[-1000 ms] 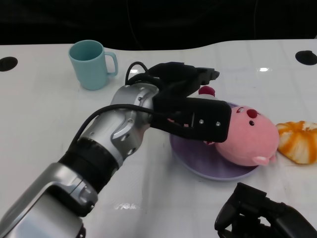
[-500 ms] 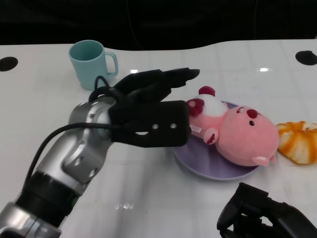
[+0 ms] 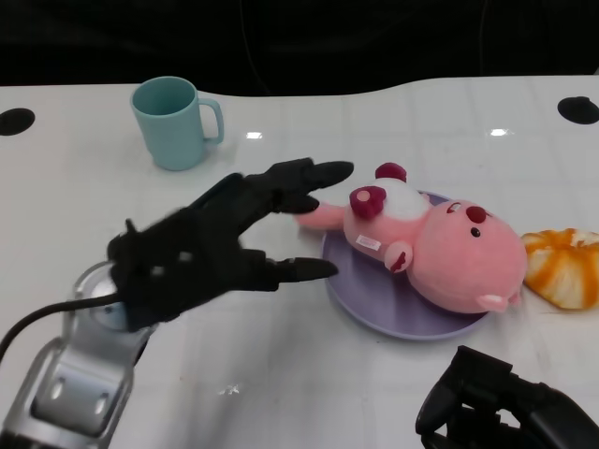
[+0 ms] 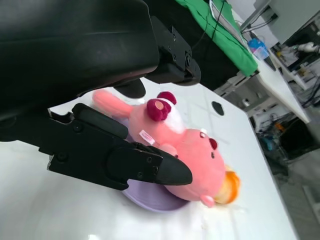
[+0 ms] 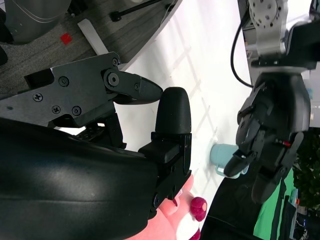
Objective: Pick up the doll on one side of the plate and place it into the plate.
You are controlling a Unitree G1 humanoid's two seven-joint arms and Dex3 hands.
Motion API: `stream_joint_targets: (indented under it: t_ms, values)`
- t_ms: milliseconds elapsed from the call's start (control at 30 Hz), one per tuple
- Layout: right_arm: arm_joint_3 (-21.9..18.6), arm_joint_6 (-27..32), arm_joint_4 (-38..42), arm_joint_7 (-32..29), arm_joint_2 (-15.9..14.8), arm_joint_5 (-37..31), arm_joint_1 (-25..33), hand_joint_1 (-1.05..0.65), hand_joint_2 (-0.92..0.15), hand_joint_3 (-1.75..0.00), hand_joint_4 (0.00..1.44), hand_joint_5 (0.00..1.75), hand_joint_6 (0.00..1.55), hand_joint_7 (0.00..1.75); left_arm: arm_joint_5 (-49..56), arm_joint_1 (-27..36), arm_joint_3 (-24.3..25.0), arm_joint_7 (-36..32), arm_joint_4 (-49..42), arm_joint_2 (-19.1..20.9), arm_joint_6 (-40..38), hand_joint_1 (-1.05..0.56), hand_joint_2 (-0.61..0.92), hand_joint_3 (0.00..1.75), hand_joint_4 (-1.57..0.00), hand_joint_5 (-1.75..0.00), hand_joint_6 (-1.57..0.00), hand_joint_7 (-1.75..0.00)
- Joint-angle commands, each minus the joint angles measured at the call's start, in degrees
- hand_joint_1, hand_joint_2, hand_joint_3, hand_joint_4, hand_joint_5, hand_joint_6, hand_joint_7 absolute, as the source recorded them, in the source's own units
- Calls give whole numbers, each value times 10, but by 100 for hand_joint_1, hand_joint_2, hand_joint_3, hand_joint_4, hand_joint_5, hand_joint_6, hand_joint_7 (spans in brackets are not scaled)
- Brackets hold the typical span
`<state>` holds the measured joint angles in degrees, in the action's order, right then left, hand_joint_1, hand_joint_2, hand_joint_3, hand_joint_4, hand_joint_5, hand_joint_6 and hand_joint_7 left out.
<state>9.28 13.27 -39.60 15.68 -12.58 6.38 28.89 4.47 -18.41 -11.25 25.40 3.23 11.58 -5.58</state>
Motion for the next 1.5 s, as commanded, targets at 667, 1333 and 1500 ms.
stream_joint_targets:
  t_ms: [667, 1333, 1500]
  values:
    - [-6, -5, 0, 7, -10, 2, -2, -24, -89, -59, 62, 175, 43, 164, -313, 214, 138, -111, 297, -75, -376, -19, 34, 145, -75, -131, -76, -92]
    - [-21, -7, 10, 15, -15, 15, -8, -25, -89, -58, 63, 175, 43, 163, -322, 294, 120, -158, 317, -63, -393, -10, 56, 133, -83, -175, -67, -175]
    - [-31, -11, 18, 21, -15, 19, -12, -24, -89, -57, 63, 175, 43, 162, -308, 282, 113, -154, 287, -61, -380, -9, 53, 136, -82, -175, -67, -175]
